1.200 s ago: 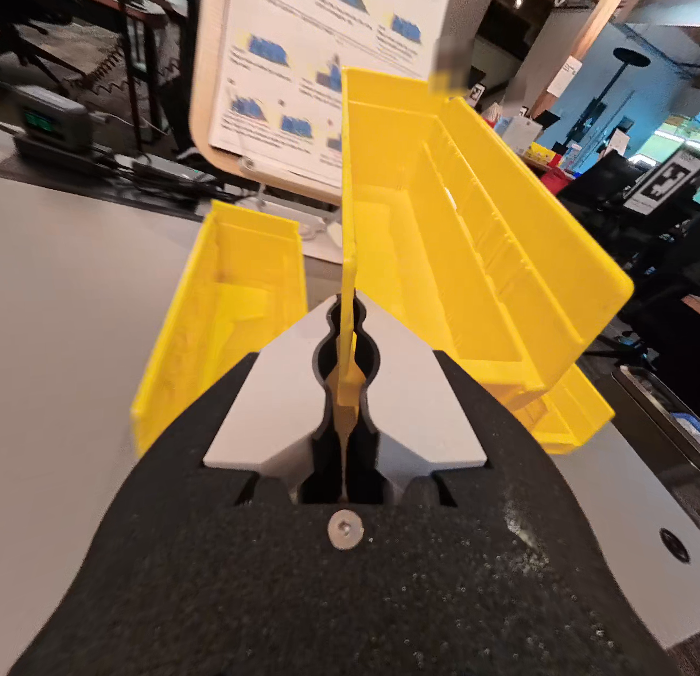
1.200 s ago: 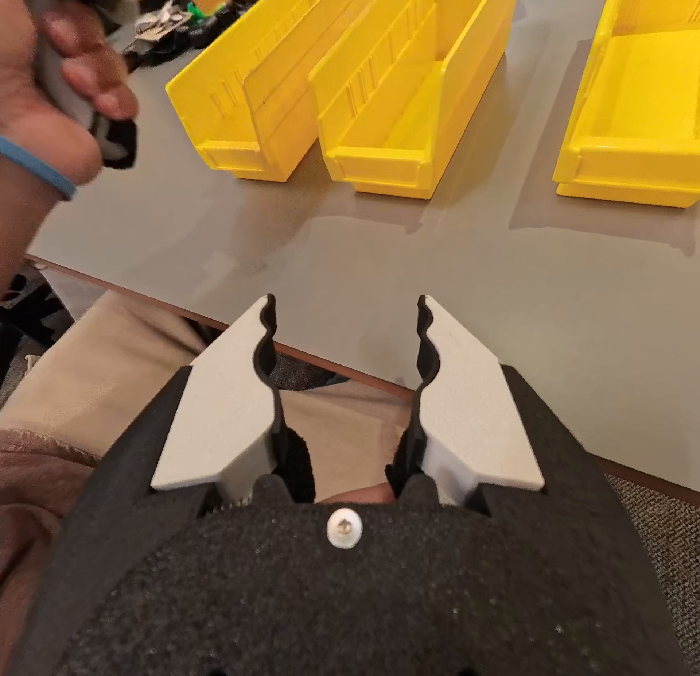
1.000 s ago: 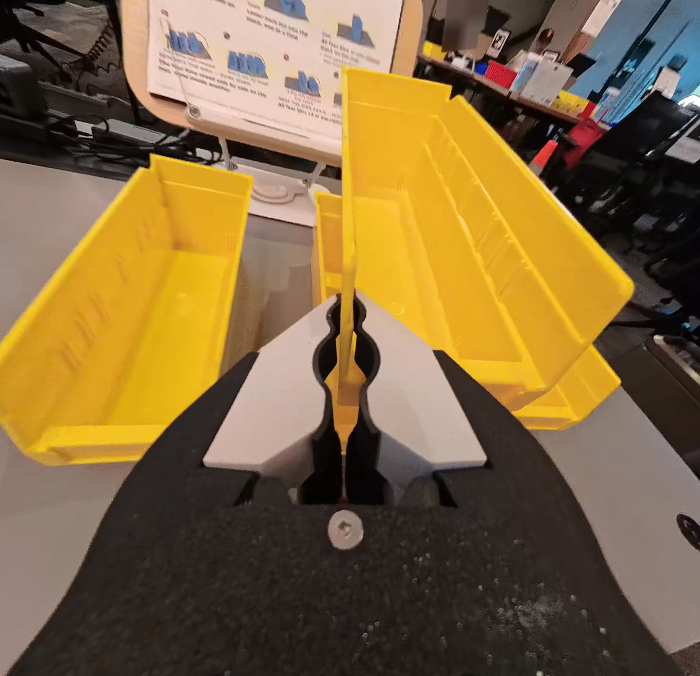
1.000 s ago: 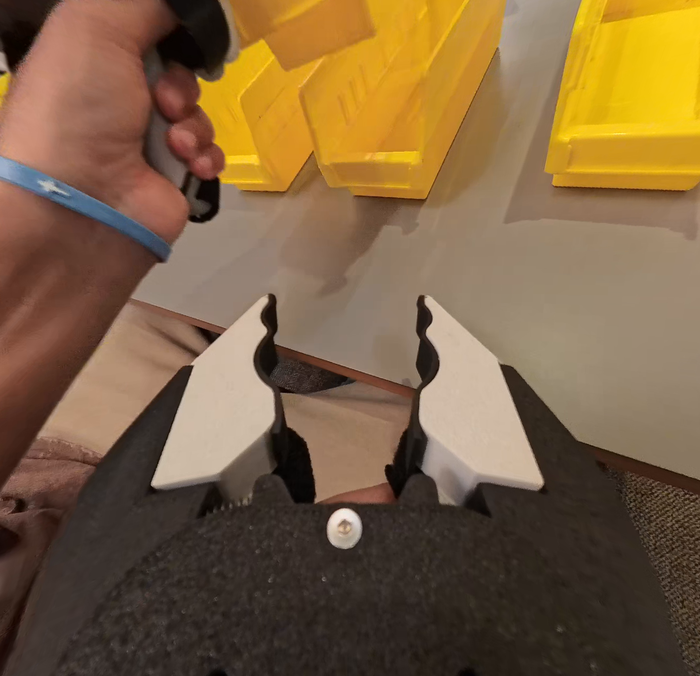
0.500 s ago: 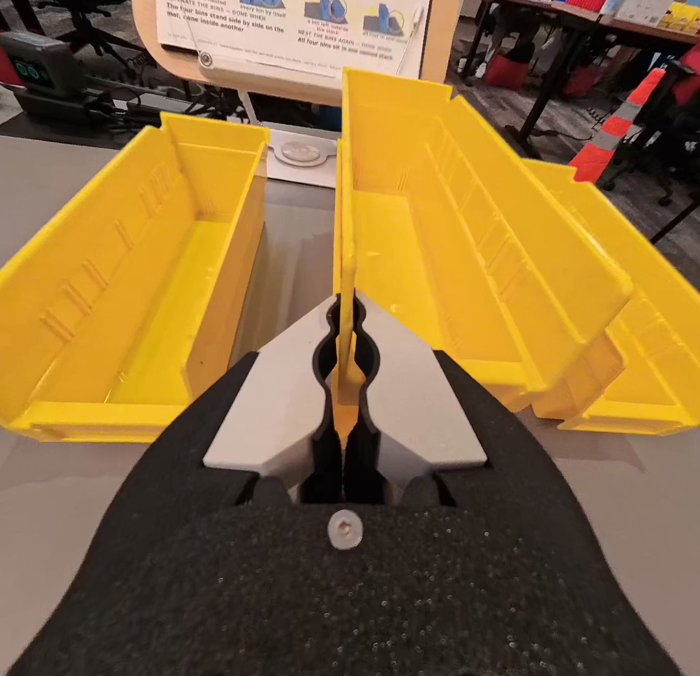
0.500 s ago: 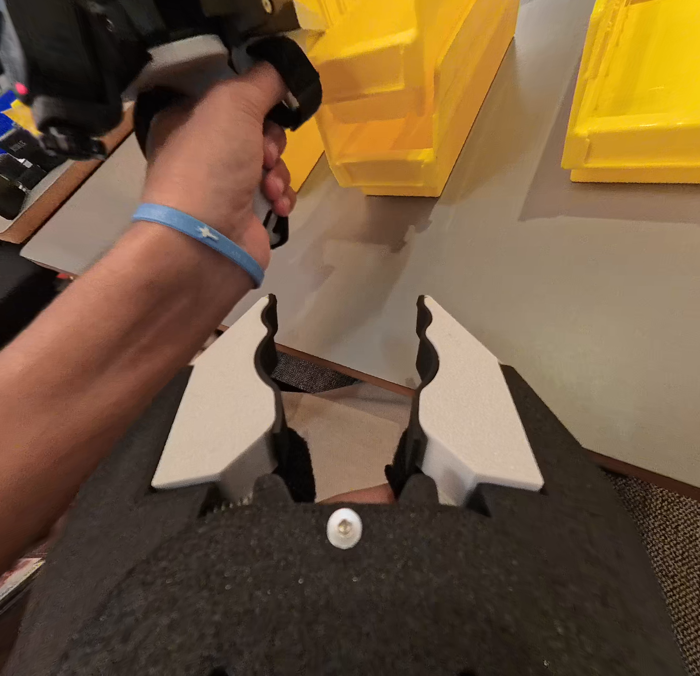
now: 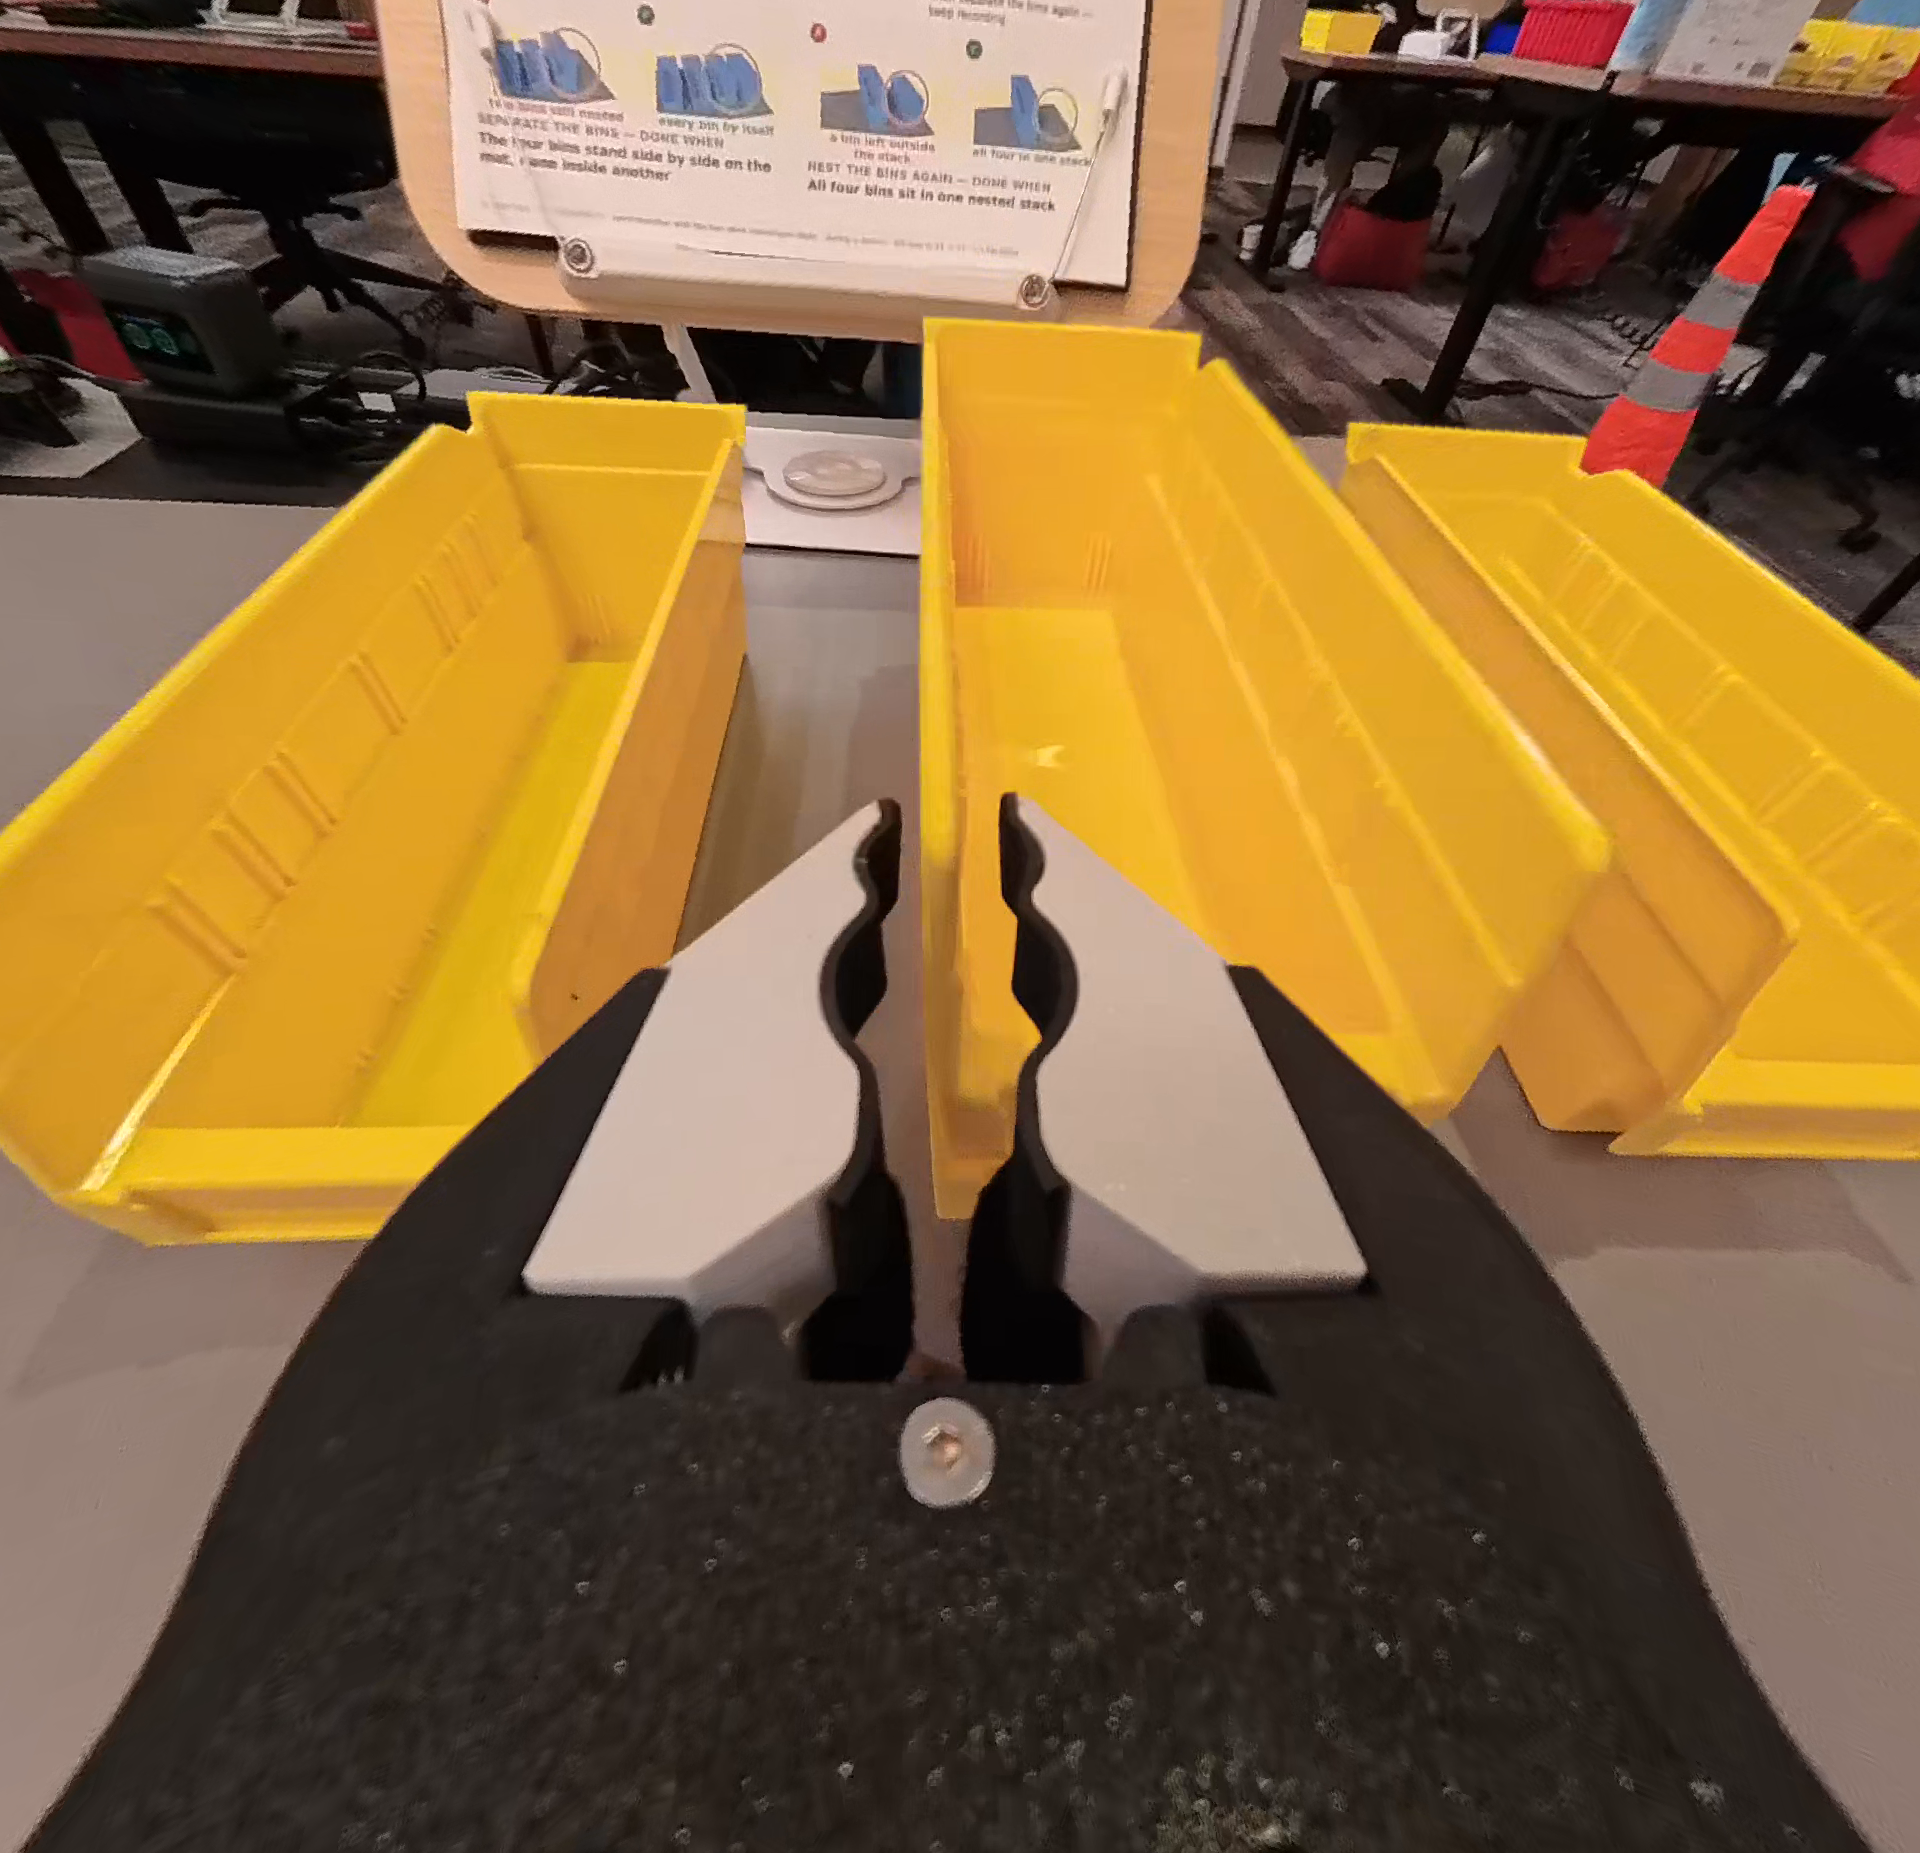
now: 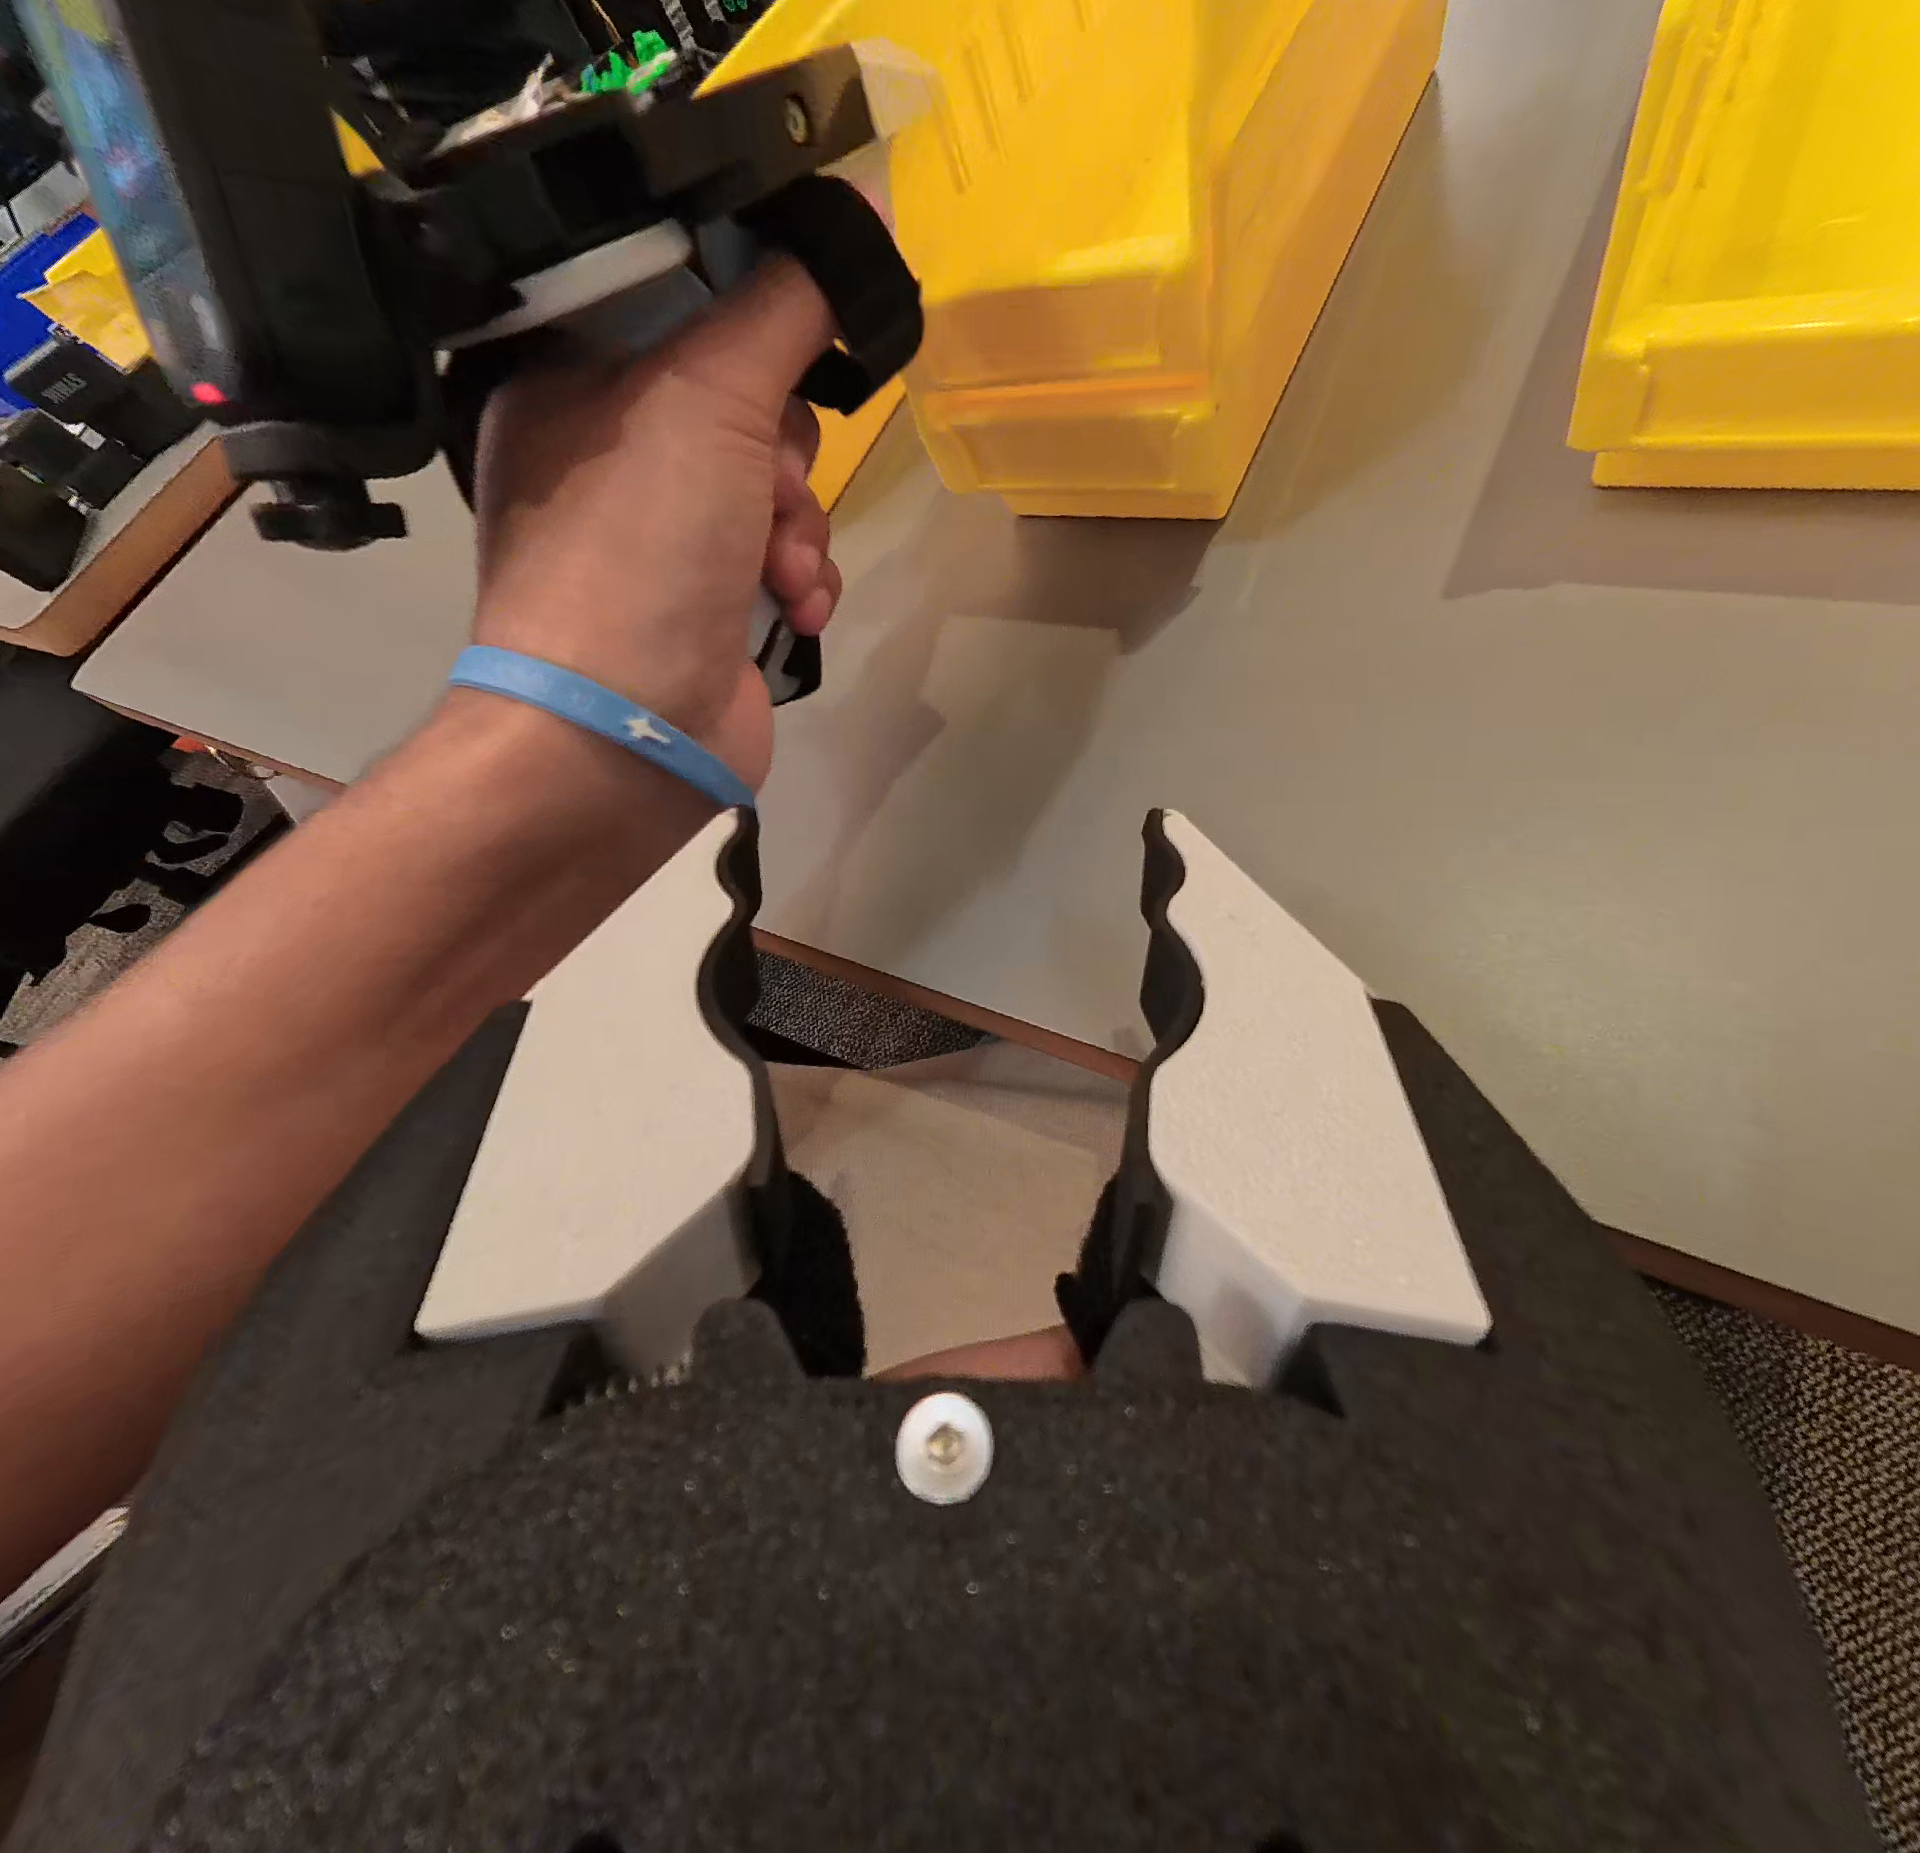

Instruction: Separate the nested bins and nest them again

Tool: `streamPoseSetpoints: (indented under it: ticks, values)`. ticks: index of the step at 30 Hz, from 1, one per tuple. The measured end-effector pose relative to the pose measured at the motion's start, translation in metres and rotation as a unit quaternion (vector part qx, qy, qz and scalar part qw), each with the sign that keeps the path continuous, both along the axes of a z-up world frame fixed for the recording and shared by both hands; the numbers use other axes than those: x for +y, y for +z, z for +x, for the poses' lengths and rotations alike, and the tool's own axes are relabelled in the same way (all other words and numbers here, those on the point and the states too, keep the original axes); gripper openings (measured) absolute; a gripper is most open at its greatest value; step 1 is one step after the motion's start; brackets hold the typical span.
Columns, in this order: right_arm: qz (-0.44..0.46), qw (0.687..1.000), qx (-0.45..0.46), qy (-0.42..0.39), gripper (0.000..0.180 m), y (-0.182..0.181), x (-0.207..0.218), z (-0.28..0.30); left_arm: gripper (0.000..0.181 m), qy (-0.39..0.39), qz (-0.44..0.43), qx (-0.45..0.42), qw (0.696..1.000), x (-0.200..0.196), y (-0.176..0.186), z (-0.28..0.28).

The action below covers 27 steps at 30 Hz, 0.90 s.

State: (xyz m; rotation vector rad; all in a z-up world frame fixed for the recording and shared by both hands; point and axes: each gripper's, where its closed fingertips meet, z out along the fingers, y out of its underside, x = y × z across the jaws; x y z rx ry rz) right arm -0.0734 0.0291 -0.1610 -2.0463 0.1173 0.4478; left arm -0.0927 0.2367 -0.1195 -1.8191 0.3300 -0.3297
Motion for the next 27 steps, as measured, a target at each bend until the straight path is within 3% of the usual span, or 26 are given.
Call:
streamPoseSetpoints:
  ticks: [5, 9, 14, 18, 22, 25, 27]
  values:
    - [-0.003, 1.000, -0.003, 0.004, 0.074, -0.001, 0.000, -0.002, 0.013, -0.034, -0.021, -0.015, 0.999, -0.003, 0.001, -0.006]
    - [-0.004, 1.000, -0.005, 0.002, 0.074, -0.002, 0.000, -0.001, 0.023, -0.123, -0.013, 0.016, 0.992, -0.027, 0.010, -0.020]
    - [0.004, 0.999, -0.032, -0.015, 0.074, -0.001, 0.002, 0.011, 0.028, -0.222, -0.017, 0.060, 0.973, -0.066, 0.010, -0.091]
    - [0.069, 0.979, -0.145, -0.125, 0.074, 0.022, 0.024, 0.077, 0.035, -0.250, -0.066, 0.082, 0.962, -0.083, -0.015, -0.163]
    - [0.064, 0.954, -0.212, -0.200, 0.079, 0.024, 0.054, 0.155, 0.034, -0.222, -0.087, 0.033, 0.971, -0.081, -0.011, -0.208]
    - [0.043, 0.955, -0.181, -0.232, 0.069, 0.012, 0.085, 0.199, 0.034, -0.234, -0.051, 0.019, 0.971, -0.077, 0.013, -0.211]
    - [0.036, 0.950, -0.181, -0.252, 0.068, 0.006, 0.104, 0.224, 0.030, -0.221, -0.030, 0.045, 0.974, -0.072, 0.008, -0.218]
